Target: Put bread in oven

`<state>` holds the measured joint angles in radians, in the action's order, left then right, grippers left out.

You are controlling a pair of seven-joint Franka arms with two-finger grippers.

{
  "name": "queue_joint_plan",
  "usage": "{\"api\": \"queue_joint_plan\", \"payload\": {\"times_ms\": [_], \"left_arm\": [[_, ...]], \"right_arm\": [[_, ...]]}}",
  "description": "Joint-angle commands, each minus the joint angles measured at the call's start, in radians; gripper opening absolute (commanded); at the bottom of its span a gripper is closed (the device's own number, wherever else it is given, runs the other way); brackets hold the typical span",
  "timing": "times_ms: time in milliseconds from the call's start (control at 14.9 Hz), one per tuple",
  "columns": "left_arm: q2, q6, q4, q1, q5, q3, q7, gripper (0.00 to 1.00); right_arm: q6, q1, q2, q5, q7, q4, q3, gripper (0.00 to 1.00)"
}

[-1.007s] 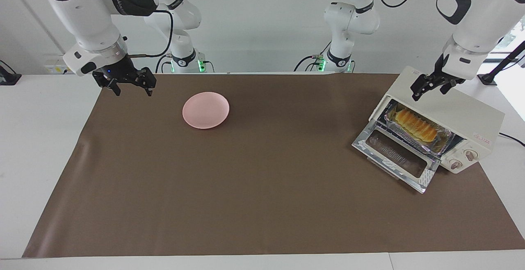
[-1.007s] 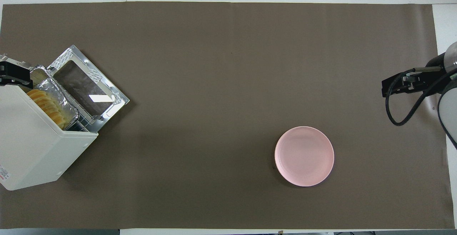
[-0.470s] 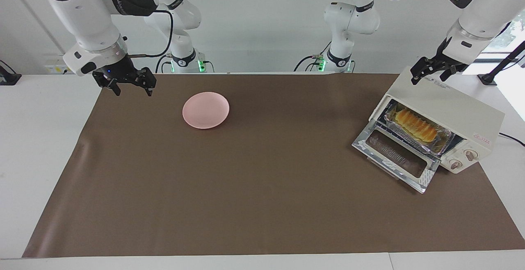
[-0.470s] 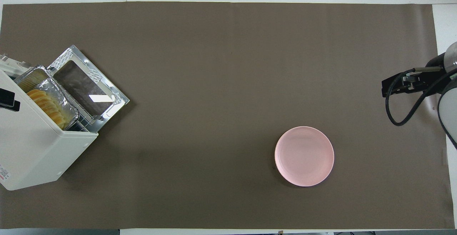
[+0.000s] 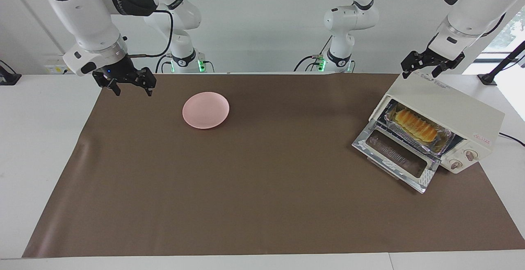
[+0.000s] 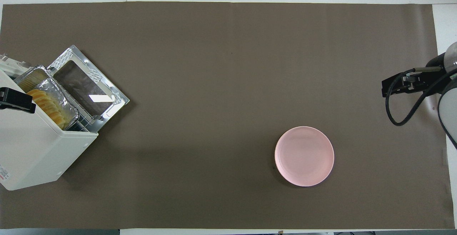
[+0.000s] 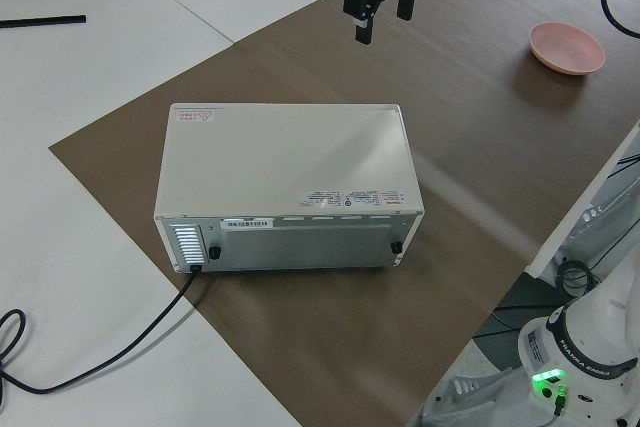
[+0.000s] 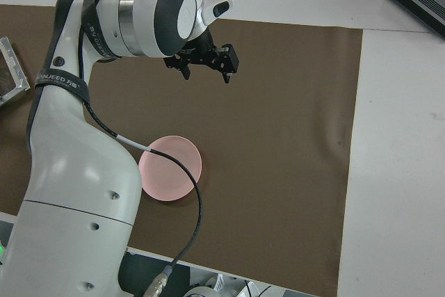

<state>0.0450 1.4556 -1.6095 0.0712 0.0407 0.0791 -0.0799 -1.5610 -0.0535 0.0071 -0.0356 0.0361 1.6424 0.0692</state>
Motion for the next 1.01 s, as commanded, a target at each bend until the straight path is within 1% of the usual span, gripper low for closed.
{"api": "queue_joint_plan", "payload": {"times_ms": [0, 67, 134, 201, 470, 671, 940], "left_arm": [[-0.020, 0.019, 0.022, 0.016, -0.045, 0.008, -0.009, 1.00], [-0.039, 0.006, 0.045, 0.015, -0.050, 0.008, -0.009, 1.00], [-0.069, -0.004, 0.068, -0.005, -0.048, 0.008, -0.008, 1.00], [-0.083, -0.004, 0.072, -0.040, -0.042, 0.005, -0.006, 1.00], [-0.074, 0.003, 0.065, -0.040, -0.041, 0.002, -0.011, 1.00], [-0.076, 0.051, 0.060, -0.047, -0.042, 0.004, -0.006, 1.00], [-0.074, 0.042, 0.059, -0.048, -0.041, 0.005, -0.003, 1.00]], "right_arm": [[0.007, -0.011, -0.013, -0.017, -0.022, 0.013, 0.008, 1.00], [0.007, -0.011, -0.013, -0.017, -0.022, 0.013, 0.008, 1.00], [0.009, -0.011, -0.013, -0.017, -0.022, 0.013, 0.008, 1.00], [0.009, -0.011, -0.013, -0.017, -0.022, 0.013, 0.008, 1.00], [0.009, -0.011, -0.013, -0.017, -0.022, 0.013, 0.008, 1.00], [0.009, -0.011, -0.013, -0.017, -0.022, 0.013, 0.008, 1.00], [0.009, -0.011, -0.013, -0.017, -0.022, 0.013, 0.008, 1.00]]}}
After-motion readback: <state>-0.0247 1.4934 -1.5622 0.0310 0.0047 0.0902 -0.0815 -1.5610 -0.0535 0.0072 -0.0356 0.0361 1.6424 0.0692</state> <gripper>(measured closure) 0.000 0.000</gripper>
